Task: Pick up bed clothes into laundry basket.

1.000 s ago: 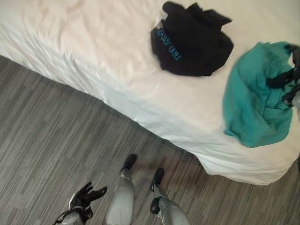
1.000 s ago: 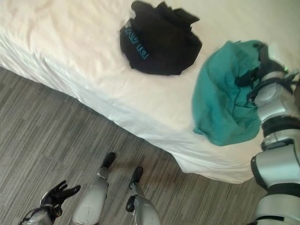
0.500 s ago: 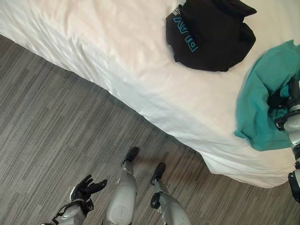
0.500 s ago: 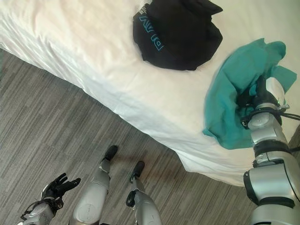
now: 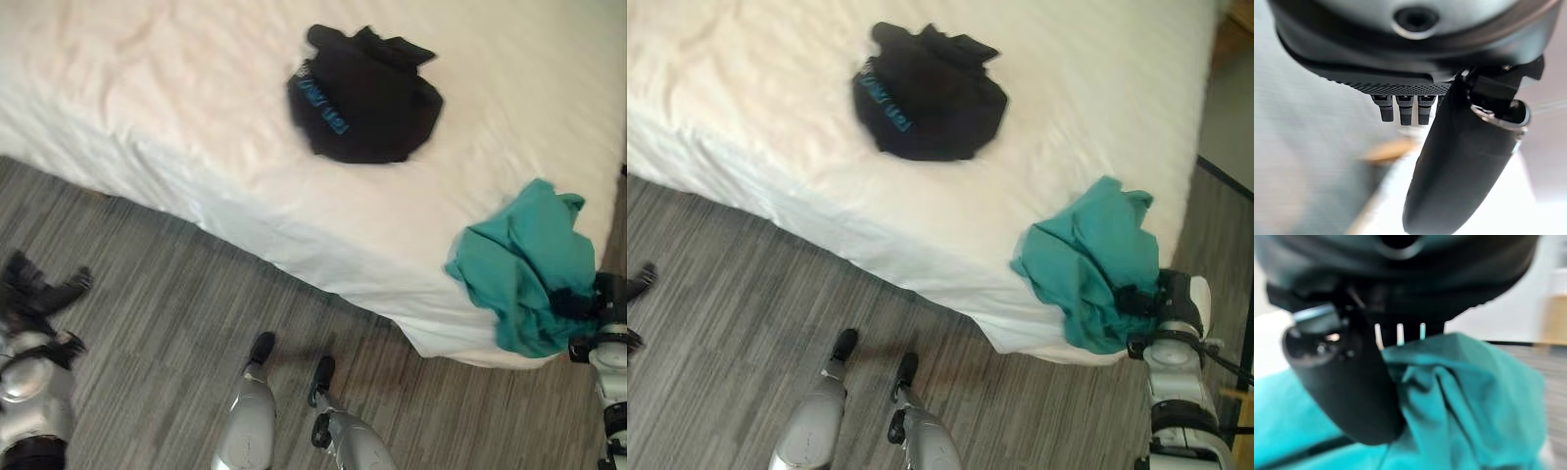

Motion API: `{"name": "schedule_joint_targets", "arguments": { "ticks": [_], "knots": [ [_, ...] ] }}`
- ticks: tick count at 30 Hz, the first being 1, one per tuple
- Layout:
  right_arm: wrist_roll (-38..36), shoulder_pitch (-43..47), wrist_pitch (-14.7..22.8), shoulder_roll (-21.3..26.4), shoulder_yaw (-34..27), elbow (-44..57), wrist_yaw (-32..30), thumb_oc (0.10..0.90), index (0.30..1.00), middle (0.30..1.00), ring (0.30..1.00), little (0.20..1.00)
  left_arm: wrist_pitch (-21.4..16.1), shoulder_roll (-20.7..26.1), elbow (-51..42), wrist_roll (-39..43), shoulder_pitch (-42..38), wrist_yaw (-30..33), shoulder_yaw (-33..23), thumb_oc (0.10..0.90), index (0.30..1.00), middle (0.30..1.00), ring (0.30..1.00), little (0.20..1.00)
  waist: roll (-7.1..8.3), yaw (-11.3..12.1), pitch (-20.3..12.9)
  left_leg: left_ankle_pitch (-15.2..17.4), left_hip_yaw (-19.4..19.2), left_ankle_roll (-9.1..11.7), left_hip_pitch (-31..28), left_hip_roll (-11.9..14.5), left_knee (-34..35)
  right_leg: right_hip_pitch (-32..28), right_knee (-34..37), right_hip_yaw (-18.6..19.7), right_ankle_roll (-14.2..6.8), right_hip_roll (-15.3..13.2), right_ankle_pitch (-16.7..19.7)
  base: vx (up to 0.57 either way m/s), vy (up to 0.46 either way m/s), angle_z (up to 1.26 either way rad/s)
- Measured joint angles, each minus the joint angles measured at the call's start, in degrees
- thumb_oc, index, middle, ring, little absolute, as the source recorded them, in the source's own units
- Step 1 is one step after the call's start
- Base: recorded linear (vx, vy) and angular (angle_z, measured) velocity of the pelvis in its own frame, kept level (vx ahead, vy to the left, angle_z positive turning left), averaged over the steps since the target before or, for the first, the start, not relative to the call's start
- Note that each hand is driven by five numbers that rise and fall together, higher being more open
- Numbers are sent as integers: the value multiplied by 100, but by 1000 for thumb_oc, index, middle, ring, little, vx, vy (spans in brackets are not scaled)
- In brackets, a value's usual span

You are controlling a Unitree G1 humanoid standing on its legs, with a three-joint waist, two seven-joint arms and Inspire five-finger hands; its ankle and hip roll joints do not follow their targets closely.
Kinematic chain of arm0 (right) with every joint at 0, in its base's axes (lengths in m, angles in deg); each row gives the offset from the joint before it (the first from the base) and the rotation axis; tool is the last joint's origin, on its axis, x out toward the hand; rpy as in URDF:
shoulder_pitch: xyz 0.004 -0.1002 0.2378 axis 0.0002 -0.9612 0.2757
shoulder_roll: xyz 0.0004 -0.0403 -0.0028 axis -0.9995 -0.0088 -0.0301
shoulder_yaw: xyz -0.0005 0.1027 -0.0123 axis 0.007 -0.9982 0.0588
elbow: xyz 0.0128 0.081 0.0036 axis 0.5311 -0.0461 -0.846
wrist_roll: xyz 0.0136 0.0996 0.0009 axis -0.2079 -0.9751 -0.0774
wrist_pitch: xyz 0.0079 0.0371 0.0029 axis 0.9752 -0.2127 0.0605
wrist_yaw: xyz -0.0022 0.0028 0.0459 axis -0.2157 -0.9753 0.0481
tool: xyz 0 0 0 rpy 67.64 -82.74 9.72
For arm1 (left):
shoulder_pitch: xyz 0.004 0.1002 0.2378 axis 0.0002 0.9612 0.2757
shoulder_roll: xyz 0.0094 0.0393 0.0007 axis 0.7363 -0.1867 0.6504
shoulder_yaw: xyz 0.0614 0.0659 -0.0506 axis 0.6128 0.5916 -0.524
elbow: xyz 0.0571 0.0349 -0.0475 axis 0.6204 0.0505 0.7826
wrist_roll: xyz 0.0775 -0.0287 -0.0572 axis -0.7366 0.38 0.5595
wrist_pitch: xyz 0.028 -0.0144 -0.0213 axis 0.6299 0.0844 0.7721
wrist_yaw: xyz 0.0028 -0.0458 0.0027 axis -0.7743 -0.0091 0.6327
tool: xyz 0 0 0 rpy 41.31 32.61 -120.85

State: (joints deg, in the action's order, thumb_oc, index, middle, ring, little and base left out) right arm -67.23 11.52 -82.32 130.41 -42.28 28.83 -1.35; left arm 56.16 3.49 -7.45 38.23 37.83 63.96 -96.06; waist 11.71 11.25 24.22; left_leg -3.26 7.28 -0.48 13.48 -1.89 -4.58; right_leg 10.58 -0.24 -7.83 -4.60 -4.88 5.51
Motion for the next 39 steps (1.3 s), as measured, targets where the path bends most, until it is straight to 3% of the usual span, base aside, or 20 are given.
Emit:
{"name": "schedule_joint_targets", "arguments": {
  "ticks": [3,6,8,10,13,15,18,19,20,21,22,23,26,27,28,30,33,36,39],
  "knots": [
    [-412,-547,-53,-216,-538,382,-17,400,300,300,300,300,-59,20,-172,-7,-349,48,46,800,900,900,900,900,-409,-439,-352,103,-186,-19,-395,28,144,-209,-93,51,-95,-9,-138,76,-127,-36],
    [-588,-892,-61,-205,-603,735,-17,400,300,300,300,300,-58,101,-299,-283,-363,-11,125,800,900,900,900,900,-661,-806,-626,112,-243,131,-618,132,181,-450,102,179,78,124,-85,33,-156,-25],
    [-611,-894,-67,-200,-599,735,-14,400,300,300,300,300,-54,144,-274,-469,-427,-19,187,800,900,900,900,900,-746,-910,-679,158,-302,199,-789,244,112,-650,180,205,133,240,-104,-2,-93,-27],
    [-683,-838,-53,-209,-581,916,-17,400,300,300,300,300,-11,350,-240,-510,-493,-23,381,800,900,900,900,900,-752,-844,-682,253,-324,308,-865,302,-196,-713,115,527,266,362,-176,27,2,-60],
    [-715,-664,-34,-177,-482,1349,-1,400,300,300,300,300,155,522,-202,-885,-480,-158,607,800,900,900,900,900,-770,-849,-680,415,134,432,-639,280,-905,-893,172,829,527,364,-161,90,33,-59],
    [-780,-674,5,-179,-493,1536,-3,400,300,300,300,300,181,648,-192,-1051,-604,-240,812,800,900,900,900,900,-899,-963,-726,375,272,511,-533,409,-625,-994,211,864,596,418,-221,200,127,-12],
    [-851,-655,68,-181,-536,1665,5,400,300,300,300,300,275,1316,-25,-1481,-789,-373,1322,800,900,900,900,900,-1023,-958,-699,181,298,751,-403,438,207,-993,254,1175,616,413,-227,145,115,-26],
    [-854,-661,68,-181,-562,1683,9,400,300,300,300,300,275,1342,16,-1545,-814,-396,1338,800,900,900,900,900,-1100,-956,-718,169,285,761,-425,454,281,-994,248,1188,614,426,-225,149,156,-52],
    [-862,-702,68,-182,-614,1719,8,400,300,300,300,300,278,1358,109,-1590,-858,-396,1348,800,900,900,900,900,-1368,-959,-798,172,283,749,-453,502,464,-1020,236,1307,529,486,-276,100,108,-43],
    [-861,-745,69,-182,-624,1759,3,400,300,300,300,300,282,1380,147,-1603,-881,-401,1353,800,900,900,900,900,-1435,-1002,-815,54,280,682,-489,502,507,-1043,241,1373,477,493,-310,98,108,-48],
    [-856,-827,70,-184,-610,1821,14,400,300,300,300,300,295,1470,279,-1633,-969,-408,1397,800,900,900,900,900,-1497,-1002,-820,-144,226,606,-552,464,515,-1071,233,1450,386,454,-343,1,2,-44],
    [-850,-952,70,-195,-601,1878,42,400,300,300,300,300,380,1706,313,-1636,-1010,-408,1380,800,900,900,900,900,-1550,-1020,-818,-552,46,368,-585,417,499,-1084,196,1466,173,391,-366,0,1,-37],
    [-849,-1141,70,-222,-602,1881,39,400,300,300,300,300,380,1775,319,-1745,-1215,-405,1376,800,900,900,900,900,-1446,-1058,-811,-562,-69,294,-658,182,532,-1102,153,1432,21,142,-459,118,301,-11],
    [-853,-1174,69,-308,-582,1913,8,400,300,300,300,300,361,1832,477,-1740,-1529,-480,1648,800,900,900,900,900,-1408,-1093,-798,-458,-125,149,-700,25,470,-1051,124,1527,-97,45,-423,270,755,-19],
    [-847,-1056,62,-510,-641,1910,-99,400,300,300,300,300,491,2185,1165,-1728,-2287,-695,2672,800,900,900,900,900,-1426,-941,-788,-355,-244,2,-671,133,274,-1045,-89,1611,-159,48,-499,167,555,-48],
    [-828,-860,82,-765,-159,2222,-4,400,300,300,300,300,705,2672,1327,-1797,-2517,-1293,3271,800,900,900,900,900,-1389,-932,-781,-283,-575,-11,-944,135,346,-851,-688,1562,-259,-63,-753,-43,222,-72],
    [-821,-570,152,-827,361,2262,102,400,300,300,300,300,530,2965,1067,-1822,-2578,-1625,3424,800,900,900,900,900,-1365,-869,-786,-171,-821,-13,-953,111,330,-680,-838,1192,-229,-91,-792,-23,126,-53],
    [-816,-548,168,-892,593,2260,186,400,300,300,300,300,499,3199,894,-2076,-2723,-1854,3643,800,900,900,900,900,-1331,-773,-826,-152,-1099,12,-1025,151,409,-835,-301,474,-202,-331,-678,50,25,-48],
    [-827,-602,168,-900,595,2225,235,400,300,300,300,300,474,3279,878,-2480,-2953,-1991,4040,800,900,900,900,900,-1328,-869,-874,-161,-1039,49,-1050,187,431,-1002,11,495,-120,-243,-363,0,5,3]
  ]
}}
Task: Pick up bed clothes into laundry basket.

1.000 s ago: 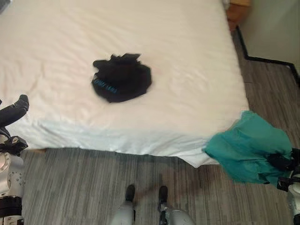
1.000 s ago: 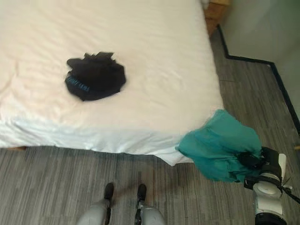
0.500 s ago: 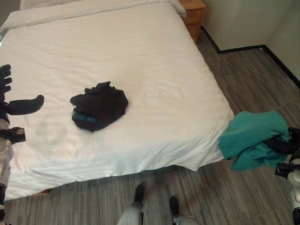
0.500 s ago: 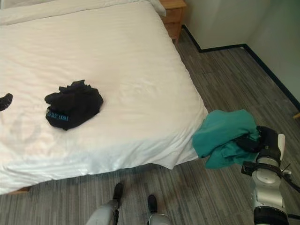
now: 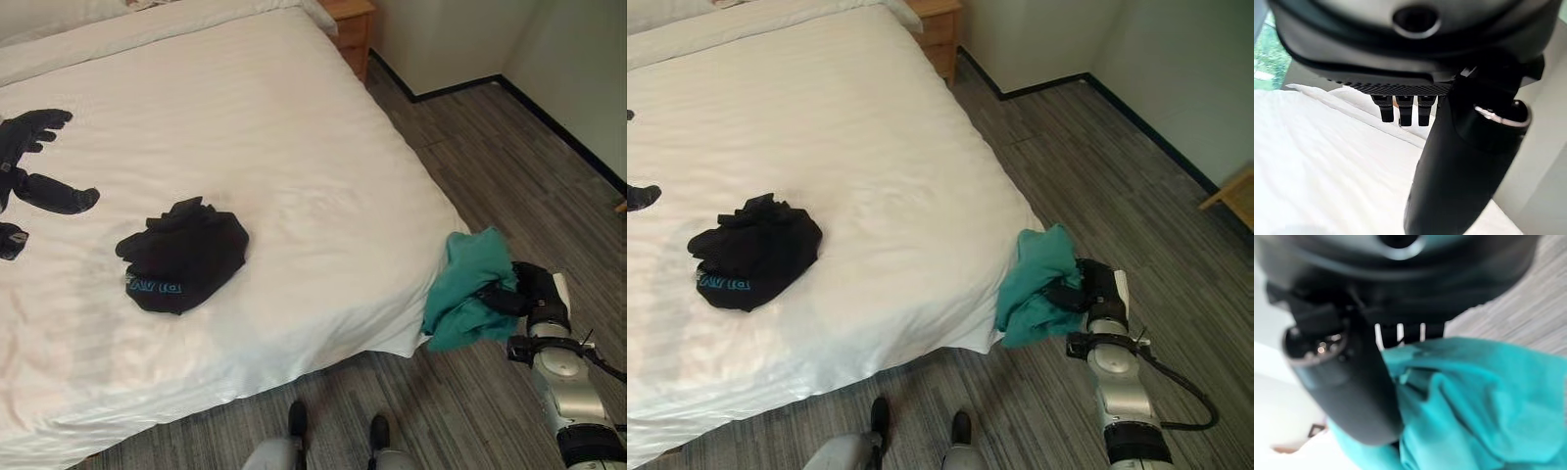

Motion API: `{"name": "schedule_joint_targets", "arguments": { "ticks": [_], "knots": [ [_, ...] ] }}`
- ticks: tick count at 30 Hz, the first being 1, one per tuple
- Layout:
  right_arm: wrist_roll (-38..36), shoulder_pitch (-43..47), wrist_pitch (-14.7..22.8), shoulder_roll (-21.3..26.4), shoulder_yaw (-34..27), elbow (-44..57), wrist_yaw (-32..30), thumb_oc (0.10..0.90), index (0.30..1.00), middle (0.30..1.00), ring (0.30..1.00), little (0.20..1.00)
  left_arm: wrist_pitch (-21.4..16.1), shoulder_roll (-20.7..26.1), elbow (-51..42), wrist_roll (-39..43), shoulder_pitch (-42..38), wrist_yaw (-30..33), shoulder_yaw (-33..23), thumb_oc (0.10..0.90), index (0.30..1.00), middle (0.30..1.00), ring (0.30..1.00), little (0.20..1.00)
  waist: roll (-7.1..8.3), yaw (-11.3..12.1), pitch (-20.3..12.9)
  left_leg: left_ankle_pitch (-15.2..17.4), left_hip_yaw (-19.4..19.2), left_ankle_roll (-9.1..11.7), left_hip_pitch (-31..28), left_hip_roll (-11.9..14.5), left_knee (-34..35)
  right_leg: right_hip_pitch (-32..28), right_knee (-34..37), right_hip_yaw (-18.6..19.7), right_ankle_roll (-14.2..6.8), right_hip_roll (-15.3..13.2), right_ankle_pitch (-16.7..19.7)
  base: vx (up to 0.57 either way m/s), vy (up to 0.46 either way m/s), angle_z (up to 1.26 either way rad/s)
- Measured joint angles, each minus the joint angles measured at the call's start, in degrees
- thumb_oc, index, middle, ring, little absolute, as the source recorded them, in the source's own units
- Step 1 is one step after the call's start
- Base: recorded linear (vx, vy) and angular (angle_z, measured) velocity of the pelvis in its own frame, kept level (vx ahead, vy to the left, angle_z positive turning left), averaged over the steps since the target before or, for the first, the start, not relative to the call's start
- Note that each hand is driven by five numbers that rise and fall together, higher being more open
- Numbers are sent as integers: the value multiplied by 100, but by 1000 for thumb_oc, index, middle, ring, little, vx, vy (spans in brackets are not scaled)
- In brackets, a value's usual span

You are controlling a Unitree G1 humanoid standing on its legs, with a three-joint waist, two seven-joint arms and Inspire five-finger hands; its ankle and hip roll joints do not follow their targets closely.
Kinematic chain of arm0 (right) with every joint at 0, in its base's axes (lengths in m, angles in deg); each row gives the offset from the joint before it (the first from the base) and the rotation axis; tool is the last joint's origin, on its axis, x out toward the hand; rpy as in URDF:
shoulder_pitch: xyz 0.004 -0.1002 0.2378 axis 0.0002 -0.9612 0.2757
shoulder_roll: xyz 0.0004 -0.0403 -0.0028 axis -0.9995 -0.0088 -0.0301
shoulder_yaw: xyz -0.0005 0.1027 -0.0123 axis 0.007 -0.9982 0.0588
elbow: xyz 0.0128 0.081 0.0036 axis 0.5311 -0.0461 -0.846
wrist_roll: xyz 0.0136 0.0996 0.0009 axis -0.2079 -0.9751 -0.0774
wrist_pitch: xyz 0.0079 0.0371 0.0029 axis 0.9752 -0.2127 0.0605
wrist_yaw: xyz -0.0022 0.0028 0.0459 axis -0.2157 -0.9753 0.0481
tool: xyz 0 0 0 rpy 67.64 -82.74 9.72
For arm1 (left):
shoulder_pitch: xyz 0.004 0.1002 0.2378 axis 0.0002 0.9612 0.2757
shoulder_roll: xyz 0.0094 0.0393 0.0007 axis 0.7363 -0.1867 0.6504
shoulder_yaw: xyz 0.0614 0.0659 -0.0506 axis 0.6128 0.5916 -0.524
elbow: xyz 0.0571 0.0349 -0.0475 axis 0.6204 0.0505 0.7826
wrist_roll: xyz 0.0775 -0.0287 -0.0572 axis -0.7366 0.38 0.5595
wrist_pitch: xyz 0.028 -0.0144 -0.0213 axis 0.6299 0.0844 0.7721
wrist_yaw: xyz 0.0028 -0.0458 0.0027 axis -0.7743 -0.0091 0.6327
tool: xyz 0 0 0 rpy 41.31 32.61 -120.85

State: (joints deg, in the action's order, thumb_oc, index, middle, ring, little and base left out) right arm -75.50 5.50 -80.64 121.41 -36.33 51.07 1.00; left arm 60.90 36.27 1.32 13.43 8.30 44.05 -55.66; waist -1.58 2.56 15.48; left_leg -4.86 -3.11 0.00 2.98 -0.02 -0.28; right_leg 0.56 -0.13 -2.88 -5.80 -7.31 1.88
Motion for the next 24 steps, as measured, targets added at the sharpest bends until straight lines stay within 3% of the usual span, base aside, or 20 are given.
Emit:
{"name": "schedule_joint_targets", "arguments": {
  "ticks": [7,18,21,24],
  "knots": [
    [-25,-12,5,11,-36,4,32,400,300,300,300,300,-4,-98,122,-612,-274,-258,949,800,900,900,900,900,-42,-183,-60,-91,32,117,-170,44,279,-282,480,-25,69,141,210,0,-2,-2],
    [-12,-99,5,29,-87,39,32,400,300,300,300,300,30,-908,805,-1050,-257,-227,964,800,900,900,900,900,5,-258,-190,-93,15,117,-105,22,352,-175,504,11,74,132,218,-39,5,-1],
    [-17,-129,16,85,-42,88,30,400,300,300,300,300,48,-1074,1210,-1486,-339,-40,968,800,900,900,900,900,172,-361,-234,-111,-3,114,316,52,229,256,403,55,77,163,265,-234,-24,-6],
    [-40,-278,51,103,33,253,61,400,300,300,300,300,144,-1202,1729,-1695,-569,91,939,800,900,900,900,900,536,-390,-31,-108,-77,119,783,152,-13,723,279,174,113,253,364,-93,-10,-18]
  ]
}}
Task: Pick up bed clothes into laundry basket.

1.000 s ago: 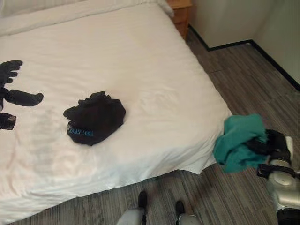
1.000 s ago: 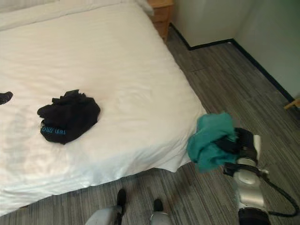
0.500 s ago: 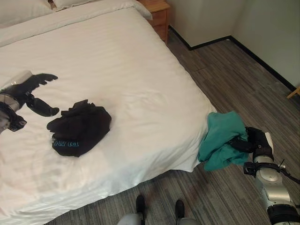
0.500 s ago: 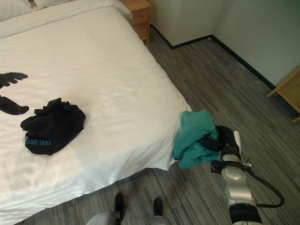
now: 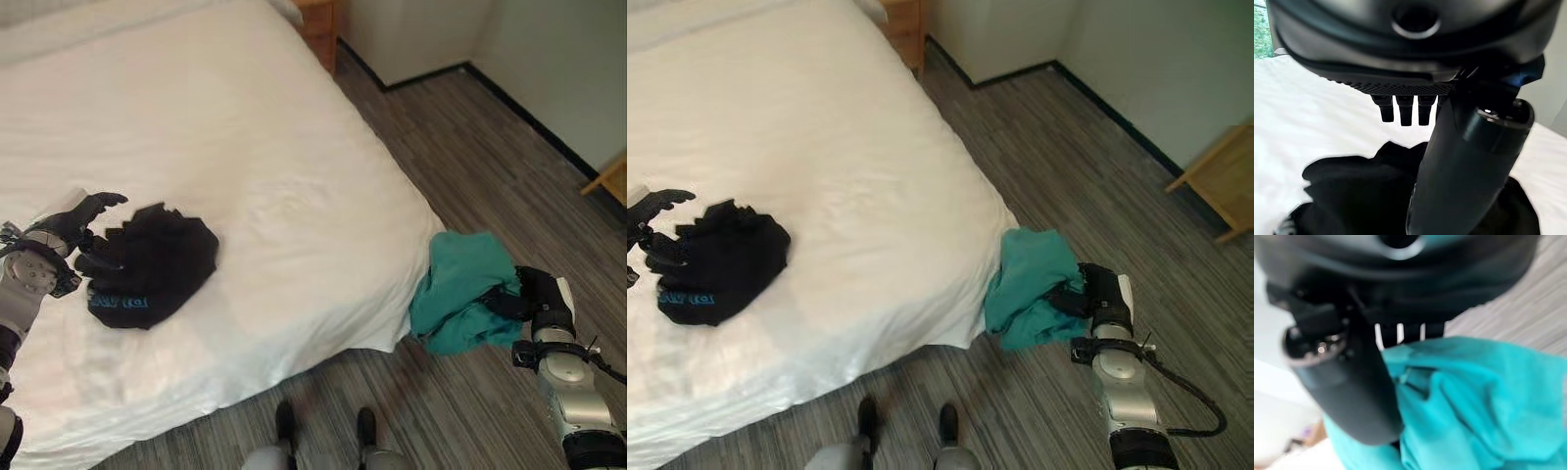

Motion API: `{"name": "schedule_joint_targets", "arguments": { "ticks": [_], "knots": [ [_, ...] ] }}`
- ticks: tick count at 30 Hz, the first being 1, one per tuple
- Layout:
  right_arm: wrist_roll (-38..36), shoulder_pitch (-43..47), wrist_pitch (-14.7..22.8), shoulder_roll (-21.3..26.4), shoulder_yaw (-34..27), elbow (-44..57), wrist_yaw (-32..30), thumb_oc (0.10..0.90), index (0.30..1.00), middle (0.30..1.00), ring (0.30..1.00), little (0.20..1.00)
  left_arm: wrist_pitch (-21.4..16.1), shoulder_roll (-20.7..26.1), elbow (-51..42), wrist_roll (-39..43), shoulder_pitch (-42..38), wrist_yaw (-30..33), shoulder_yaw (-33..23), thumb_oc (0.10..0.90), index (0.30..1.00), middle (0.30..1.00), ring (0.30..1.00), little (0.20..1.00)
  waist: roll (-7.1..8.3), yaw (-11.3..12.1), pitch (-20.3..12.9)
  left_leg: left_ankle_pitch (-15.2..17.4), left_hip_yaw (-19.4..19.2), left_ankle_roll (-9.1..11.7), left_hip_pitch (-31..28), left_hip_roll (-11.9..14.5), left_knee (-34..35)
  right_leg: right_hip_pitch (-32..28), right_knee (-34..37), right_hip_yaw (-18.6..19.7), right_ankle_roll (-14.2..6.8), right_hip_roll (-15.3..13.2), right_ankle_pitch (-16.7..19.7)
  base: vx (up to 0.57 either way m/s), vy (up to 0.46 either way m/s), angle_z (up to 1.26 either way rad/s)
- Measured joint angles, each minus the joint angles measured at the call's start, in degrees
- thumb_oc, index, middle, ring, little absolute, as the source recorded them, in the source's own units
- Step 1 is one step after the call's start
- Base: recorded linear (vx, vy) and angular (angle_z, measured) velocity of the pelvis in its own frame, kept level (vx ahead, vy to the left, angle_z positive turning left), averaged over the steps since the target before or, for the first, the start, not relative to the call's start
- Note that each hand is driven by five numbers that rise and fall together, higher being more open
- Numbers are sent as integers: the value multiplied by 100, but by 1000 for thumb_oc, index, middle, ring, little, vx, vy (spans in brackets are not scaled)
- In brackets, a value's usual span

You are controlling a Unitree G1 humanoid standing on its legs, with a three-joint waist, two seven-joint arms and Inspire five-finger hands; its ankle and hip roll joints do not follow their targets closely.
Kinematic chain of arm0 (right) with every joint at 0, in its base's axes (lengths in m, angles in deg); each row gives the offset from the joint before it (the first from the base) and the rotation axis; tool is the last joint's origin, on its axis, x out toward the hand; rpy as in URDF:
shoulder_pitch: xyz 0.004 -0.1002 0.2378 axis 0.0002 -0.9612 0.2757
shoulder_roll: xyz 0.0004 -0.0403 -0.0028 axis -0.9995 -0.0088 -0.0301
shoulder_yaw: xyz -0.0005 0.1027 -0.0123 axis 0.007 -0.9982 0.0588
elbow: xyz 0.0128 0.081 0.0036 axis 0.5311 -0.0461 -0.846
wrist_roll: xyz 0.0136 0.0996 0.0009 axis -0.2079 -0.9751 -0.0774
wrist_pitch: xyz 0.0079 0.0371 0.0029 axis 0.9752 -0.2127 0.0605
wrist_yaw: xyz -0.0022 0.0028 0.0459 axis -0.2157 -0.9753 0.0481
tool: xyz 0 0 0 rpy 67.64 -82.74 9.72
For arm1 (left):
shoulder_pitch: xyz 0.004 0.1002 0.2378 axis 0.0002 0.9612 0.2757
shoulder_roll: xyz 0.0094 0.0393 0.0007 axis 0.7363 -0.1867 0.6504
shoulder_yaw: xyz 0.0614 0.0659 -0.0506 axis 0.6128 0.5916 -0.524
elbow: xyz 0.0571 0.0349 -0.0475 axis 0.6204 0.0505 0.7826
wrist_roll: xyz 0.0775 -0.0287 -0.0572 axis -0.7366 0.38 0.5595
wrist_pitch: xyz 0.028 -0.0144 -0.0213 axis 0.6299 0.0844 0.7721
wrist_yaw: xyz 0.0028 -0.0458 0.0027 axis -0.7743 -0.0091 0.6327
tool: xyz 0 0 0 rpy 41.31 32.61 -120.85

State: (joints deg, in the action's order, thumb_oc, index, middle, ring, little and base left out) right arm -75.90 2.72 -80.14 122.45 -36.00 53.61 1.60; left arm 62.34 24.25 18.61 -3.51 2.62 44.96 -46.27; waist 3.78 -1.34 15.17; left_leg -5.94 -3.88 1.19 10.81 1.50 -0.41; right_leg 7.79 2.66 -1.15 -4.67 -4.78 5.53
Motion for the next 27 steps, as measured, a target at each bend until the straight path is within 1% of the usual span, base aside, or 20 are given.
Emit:
{"name": "schedule_joint_targets", "arguments": {
  "ticks": [1,2,4,5,6,8,9,10,13,16,17,18,20,21,22,24,25,26,27],
  "knots": [
    [0,-110,7,-34,1,22,18,400,300,300,300,300,24,-114,213,-73,-18,58,-9,800,900,900,900,900,144,-60,72,17,-23,25,22,36,-41,15,-3,8,21,28,28,-33,-10,-12],
    [1,-218,9,-65,21,56,51,400,300,300,300,300,36,-208,439,-100,-24,133,-82,800,900,900,900,900,325,-96,156,38,-14,50,43,60,-81,17,-2,13,23,53,30,-9,34,-8],
    [0,-399,22,-74,13,78,76,400,300,300,300,300,10,-283,581,-99,-9,443,-460,800,900,900,900,900,592,-114,224,88,-44,117,156,106,-140,135,-27,72,34,91,39,12,63,-11],
    [0,-491,20,-87,1,66,73,400,300,300,300,300,-10,-258,630,-109,-29,543,-734,800,900,900,900,900,680,-105,218,87,-54,120,233,129,-162,212,-32,116,33,110,60,31,77,-15],
    [2,-542,21,-87,-2,81,73,400,300,300,300,300,-7,-269,670,-110,-34,546,-783,800,900,900,900,900,718,-113,208,87,-80,120,248,129,-176,239,-33,157,27,115,77,40,78,-15],
    [3,-600,21,-93,3,215,85,400,300,300,300,300,-24,-278,824,-119,-45,511,-879,800,900,900,900,900,721,-104,205,116,-184,107,273,133,-247,264,5,264,-43,101,53,56,68,-24],
    [4,-612,45,-97,4,325,85,400,300,300,300,300,-2,-272,844,-124,-50,499,-942,671,707,707,707,707,705,-123,199,123,-207,104,358,129,-299,307,78,324,-82,90,72,75,49,-20],
    [4,-612,48,-109,4,350,85,400,300,300,300,300,12,-270,858,-124,-57,497,-955,400,300,300,300,300,689,-150,193,123,-204,104,398,130,-332,307,140,331,-94,87,81,74,35,-13],
    [4,-714,52,-147,-8,355,81,400,300,300,300,300,77,-227,736,-48,-24,485,-1119,400,300,300,300,300,670,-163,186,121,-197,107,404,142,-338,298,159,347,-110,101,131,30,3,1],
    [5,-713,53,-248,-28,337,84,400,300,300,300,300,155,-105,416,394,207,526,-1478,400,300,300,300,300,623,-107,184,117,-192,109,380,134,-309,275,178,346,-55,91,182,60,-24,1],
    [5,-706,53,-300,-43,336,82,400,300,300,300,300,185,-84,200,630,379,547,-1716,400,300,300,300,300,596,-91,189,110,-186,104,366,136,-303,254,183,335,28,110,251,86,-54,3],
    [9,-683,53,-320,-41,336,89,400,300,300,300,300,211,-79,26,871,525,559,-1933,400,300,300,300,300,563,-68,191,95,-179,82,346,143,-293,227,194,317,39,109,259,76,-63,5],
    [37,-657,52,-335,-60,337,85,400,300,300,300,300,219,-107,-652,1451,1116,661,-2472,400,300,300,300,300,496,-19,223,78,-166,82,187,133,-215,82,244,306,50,114,269,40,-79,4],
    [65,-646,52,-337,-84,337,79,400,300,300,300,300,205,-110,-979,1781,1370,717,-2639,400,300,300,300,300,440,39,256,76,-165,84,57,168,-154,-16,244,300,51,93,255,40,-106,4],
    [90,-642,53,-338,-140,346,81,400,300,300,300,300,183,-207,-1458,2101,1756,793,-3034,400,300,300,300,300,376,61,276,54,-146,83,-59,147,-72,-114,244,290,65,115,241,23,-112,10],
    [204,-619,50,-404,-387,349,70,400,300,300,300,300,-18,-442,-2364,2695,2404,1098,-3694,400,300,300,300,300,241,120,337,33,-83,79,-288,148,83,-306,246,249,26,75,140,31,-97,17],
    [260,-650,52,-467,-618,359,46,400,300,300,300,300,-161,-726,-2990,2850,2783,1259,-4177,400,300,300,300,300,161,148,326,2,-70,86,-396,132,187,-365,247,226,20,78,111,-29,-119,19],
    [283,-665,46,-467,-764,355,-13,400,300,300,300,300,-305,-919,-3228,2857,2900,1362,-4353,400,300,300,300,300,50,212,327,-30,-15,103,-464,128,232,-444,247,162,21,89,83,-49,-133,19],
    [286,-648,44,-467,-885,351,-53,400,300,300,300,300,-359,-1149,-3510,2860,3060,1447,-4559,400,300,300,300,300,-46,228,319,-39,5,103,-546,129,284,-517,247,137,25,91,57,-119,-171,15]
  ]
}}
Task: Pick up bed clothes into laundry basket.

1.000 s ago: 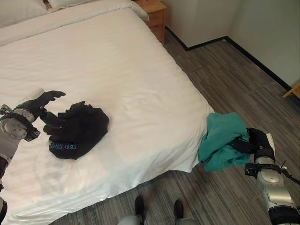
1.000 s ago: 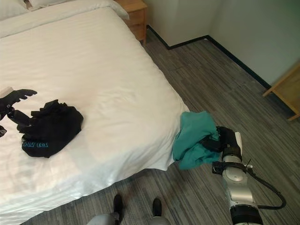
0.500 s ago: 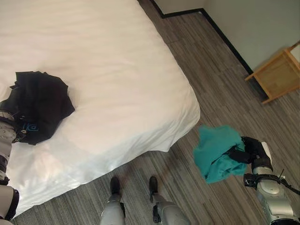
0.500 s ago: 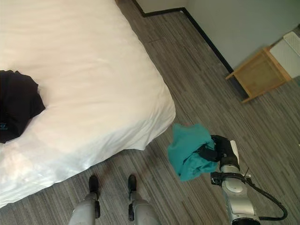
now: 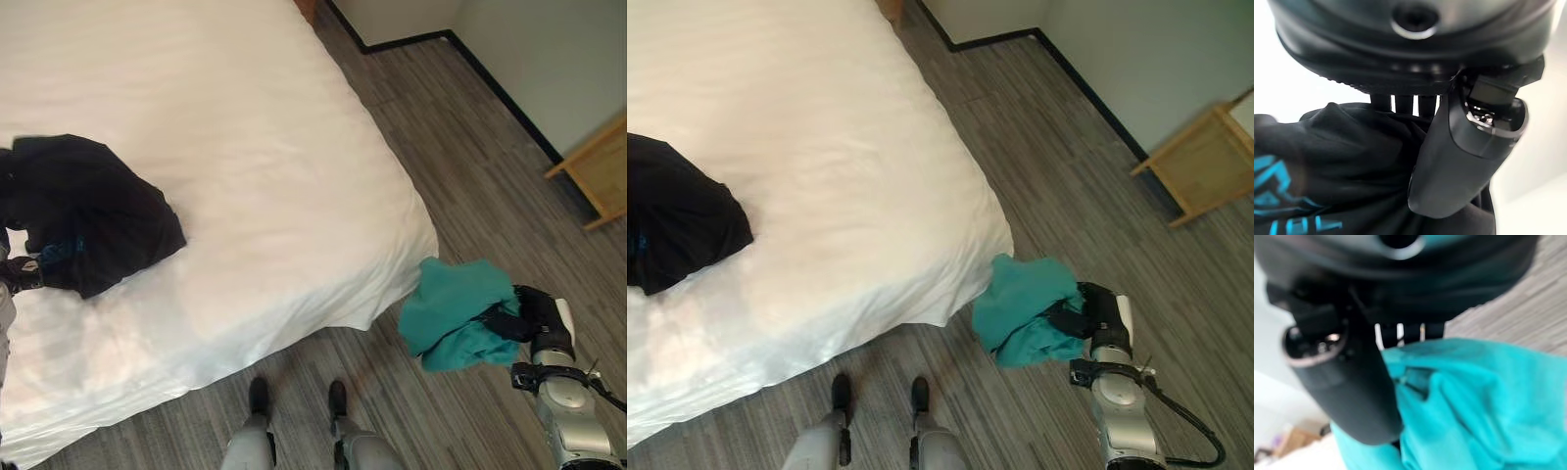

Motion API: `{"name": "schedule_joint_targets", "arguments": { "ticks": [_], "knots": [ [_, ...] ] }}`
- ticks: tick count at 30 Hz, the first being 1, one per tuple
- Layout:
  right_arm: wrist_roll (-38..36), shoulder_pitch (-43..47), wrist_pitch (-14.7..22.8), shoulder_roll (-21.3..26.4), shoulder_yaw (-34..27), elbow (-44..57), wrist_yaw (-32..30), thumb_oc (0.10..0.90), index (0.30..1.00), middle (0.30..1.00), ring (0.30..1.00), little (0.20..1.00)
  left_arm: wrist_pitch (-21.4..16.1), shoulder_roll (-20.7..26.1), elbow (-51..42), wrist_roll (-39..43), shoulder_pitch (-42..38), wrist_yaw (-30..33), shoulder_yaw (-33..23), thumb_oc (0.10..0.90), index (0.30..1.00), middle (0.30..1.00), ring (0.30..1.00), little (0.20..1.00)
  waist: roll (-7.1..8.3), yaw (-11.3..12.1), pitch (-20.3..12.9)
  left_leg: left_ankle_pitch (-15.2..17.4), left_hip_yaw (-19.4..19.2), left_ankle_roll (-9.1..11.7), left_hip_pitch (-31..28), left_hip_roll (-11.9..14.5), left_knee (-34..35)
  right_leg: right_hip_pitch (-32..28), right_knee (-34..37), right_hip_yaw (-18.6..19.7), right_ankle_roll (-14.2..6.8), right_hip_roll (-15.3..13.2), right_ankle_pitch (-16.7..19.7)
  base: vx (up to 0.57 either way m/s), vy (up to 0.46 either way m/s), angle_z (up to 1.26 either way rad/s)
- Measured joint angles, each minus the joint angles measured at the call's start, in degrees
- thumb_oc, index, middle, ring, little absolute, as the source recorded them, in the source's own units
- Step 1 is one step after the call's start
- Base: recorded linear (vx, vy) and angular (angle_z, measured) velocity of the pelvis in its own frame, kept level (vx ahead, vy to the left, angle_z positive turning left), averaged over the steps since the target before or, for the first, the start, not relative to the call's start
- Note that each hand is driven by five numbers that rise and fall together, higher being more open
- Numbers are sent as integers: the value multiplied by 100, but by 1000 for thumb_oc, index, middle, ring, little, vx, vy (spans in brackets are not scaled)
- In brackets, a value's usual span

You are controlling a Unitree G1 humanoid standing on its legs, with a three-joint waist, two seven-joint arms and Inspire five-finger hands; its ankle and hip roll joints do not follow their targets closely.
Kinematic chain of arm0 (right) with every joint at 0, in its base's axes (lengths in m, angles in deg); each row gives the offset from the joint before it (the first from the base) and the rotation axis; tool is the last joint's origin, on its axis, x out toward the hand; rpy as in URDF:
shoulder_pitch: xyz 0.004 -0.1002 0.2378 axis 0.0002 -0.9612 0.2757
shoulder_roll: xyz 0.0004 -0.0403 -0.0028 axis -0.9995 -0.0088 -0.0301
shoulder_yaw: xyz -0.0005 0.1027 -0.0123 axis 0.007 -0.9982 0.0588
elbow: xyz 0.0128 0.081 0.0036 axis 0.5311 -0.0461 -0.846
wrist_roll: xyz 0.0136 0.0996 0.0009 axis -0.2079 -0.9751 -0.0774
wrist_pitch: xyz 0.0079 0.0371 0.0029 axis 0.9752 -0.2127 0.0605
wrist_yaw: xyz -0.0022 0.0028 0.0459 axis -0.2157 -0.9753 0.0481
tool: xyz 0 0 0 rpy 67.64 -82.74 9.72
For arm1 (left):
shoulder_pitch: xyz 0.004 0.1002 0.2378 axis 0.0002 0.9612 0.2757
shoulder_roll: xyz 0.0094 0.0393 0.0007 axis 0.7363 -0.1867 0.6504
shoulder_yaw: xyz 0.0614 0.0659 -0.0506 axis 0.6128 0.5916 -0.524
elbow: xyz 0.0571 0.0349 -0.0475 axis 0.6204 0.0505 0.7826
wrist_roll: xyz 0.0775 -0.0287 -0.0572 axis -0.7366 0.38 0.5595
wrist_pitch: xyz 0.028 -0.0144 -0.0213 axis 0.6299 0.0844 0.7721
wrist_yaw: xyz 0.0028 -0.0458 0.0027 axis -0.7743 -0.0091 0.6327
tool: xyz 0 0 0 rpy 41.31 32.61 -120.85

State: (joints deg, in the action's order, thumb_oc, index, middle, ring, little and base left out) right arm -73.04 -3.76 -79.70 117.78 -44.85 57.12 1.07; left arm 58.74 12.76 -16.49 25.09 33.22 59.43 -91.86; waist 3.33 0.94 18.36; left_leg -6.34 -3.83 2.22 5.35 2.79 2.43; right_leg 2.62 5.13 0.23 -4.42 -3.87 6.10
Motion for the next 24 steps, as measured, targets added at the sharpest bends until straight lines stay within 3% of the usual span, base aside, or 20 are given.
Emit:
{"name": "schedule_joint_targets", "arguments": {
  "ticks": [3,5,6,8,9,10,11,13,15,16,17,18,22,24],
  "knots": [
    [-1,53,-3,2,-209,-11,-63,400,300,300,300,300,-186,-1003,-587,149,266,130,-367,400,300,300,300,300,-242,71,-111,19,11,28,-183,11,-1,-170,-27,-45,-1,17,-76,-93,-122,4],
    [-1,163,-4,7,-191,-5,-56,400,300,300,300,300,-259,-1499,-725,333,286,122,-379,400,300,300,300,300,-253,118,-119,80,-13,115,-241,8,-146,-135,-112,57,57,64,-149,-262,-79,-27],
    [-3,328,-9,-4,-115,-25,-47,400,300,300,300,300,-268,-1743,-819,468,395,112,-367,400,300,300,300,300,-176,167,-76,141,210,194,-190,5,-462,-23,-300,294,86,74,-243,-238,-28,-95],
    [-9,704,0,-99,-13,19,3,400,300,300,300,300,-261,-2260,-864,693,696,82,-395,400,300,300,300,300,68,352,-1,286,1191,317,-106,-178,-1223,156,-681,988,121,-23,-439,-106,16,-152],
    [-9,693,3,-96,-24,153,22,400,300,300,300,300,-244,-2592,-858,788,811,67,-328,400,300,300,300,300,111,375,-7,480,1572,300,-112,-182,-1569,161,-716,1307,122,-21,-427,-31,119,-149],
    [-11,693,15,-111,-62,331,23,400,300,300,300,300,-245,-2818,-908,870,943,48,-293,400,300,300,300,300,56,323,-92,799,1713,299,-87,-195,-1924,175,-739,1481,101,57,-431,-76,166,-137],
    [-11,593,19,-169,-182,621,21,400,300,300,300,300,-250,-3167,-960,880,992,29,-259,400,300,300,300,300,-19,199,-160,1342,2008,282,-46,-181,-2633,222,-728,1758,9,186,-363,-79,177,-143],
    [-31,503,211,-477,-302,1090,7,400,300,300,300,300,-264,-3711,-1348,977,1268,20,-349,400,300,300,300,300,17,-185,-437,2028,2156,102,-284,-126,-2665,652,-823,2476,-151,512,-208,-112,137,-189],
    [-36,485,259,-880,-513,1235,-95,400,300,300,300,300,-243,-3791,-1470,1038,1278,-46,-149,400,300,300,300,300,202,-439,-581,2424,2078,66,-454,-138,-2386,949,-864,3008,-389,650,-5,-158,67,-192],
    [-46,444,261,-978,-544,1211,-148,400,300,300,300,300,-238,-3752,-1468,1090,1279,-86,-49,400,300,300,300,300,273,-520,-617,2504,1988,46,-469,-161,-2209,1022,-908,3077,-457,642,83,-192,31,-152],
    [-58,188,253,-1078,-664,1185,-239,400,300,300,300,300,-162,-3708,-1418,1100,1174,-163,190,400,300,300,300,300,421,-726,-668,2480,1879,-33,-596,-332,-2138,1063,-912,3118,-460,561,137,-225,39,-117],
    [-55,-42,248,-1092,-771,1186,-313,400,300,300,300,300,-153,-3707,-1425,1097,1128,-234,392,400,300,300,300,300,462,-829,-710,2520,1820,-107,-707,-490,-2140,1100,-890,3135,-542,513,198,-353,134,-111],
    [8,-479,221,-1120,-745,1214,-373,400,300,300,300,300,-147,-3451,-1492,974,897,-376,765,400,300,300,300,300,406,-1167,-742,2528,1570,-324,-719,-887,-2109,1284,-804,3298,-747,228,437,-422,167,-89],
    [43,-486,135,-1119,-400,1196,-349,400,300,300,300,300,-160,-3274,-1537,610,840,-500,713,400,300,300,300,300,333,-1064,-721,2532,1341,-339,-538,-990,-2418,1486,-786,2754,-465,247,879,-437,4,-74]
  ]
}}
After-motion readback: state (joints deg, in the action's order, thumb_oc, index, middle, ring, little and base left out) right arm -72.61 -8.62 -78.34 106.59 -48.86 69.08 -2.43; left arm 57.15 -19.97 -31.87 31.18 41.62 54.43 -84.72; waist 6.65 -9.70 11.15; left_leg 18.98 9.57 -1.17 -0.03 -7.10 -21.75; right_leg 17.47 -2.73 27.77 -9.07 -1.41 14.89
